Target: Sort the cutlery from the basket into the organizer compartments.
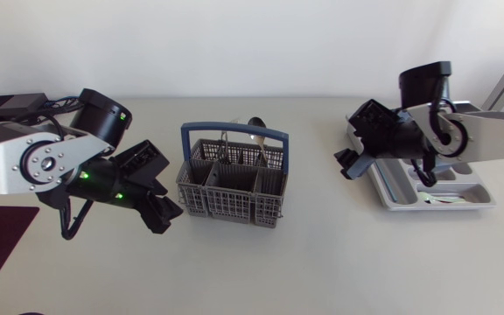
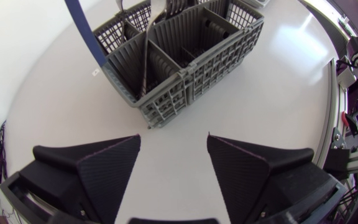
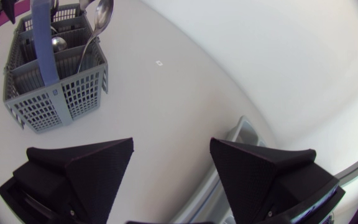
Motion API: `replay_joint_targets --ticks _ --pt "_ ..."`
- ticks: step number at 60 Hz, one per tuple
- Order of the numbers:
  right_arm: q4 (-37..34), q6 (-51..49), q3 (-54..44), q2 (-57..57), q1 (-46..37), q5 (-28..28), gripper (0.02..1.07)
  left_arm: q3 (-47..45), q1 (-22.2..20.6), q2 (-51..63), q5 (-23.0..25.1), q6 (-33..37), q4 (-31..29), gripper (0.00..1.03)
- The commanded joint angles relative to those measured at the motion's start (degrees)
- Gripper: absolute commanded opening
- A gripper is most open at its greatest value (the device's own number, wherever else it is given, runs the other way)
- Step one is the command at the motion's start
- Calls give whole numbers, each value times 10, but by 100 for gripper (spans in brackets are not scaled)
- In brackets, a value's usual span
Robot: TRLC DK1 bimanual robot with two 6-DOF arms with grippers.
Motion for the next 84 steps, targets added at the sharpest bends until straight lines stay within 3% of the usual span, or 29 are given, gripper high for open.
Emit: replay_joint_targets --ticks 1,12,17,27,32,44,55,63,84 --pt "-11 52 35 49 16 3 70 -16 -5 18 -2 14 8 47" --pt "-29 95 99 115 39 -30 32 -23 -5 42 -1 12 18 10" --pt "-61 130 157 165 40 -74 9 -23 -6 59 1 12 18 7" --pt "-92 174 239 234 42 -121 8 -26 -20 73 3 9 40 7" --pt "-123 189 283 265 42 -172 8 -24 -20 76 4 6 55 7" --pt "-179 193 320 289 58 -239 8 -16 -15 99 4 -2 94 7" --pt "-226 163 288 267 74 -287 8 19 13 146 29 -2 113 7" --pt "-237 153 245 233 84 -292 8 49 36 179 38 2 121 7" --pt "-245 139 110 122 130 -293 8 148 105 267 137 5 121 7"
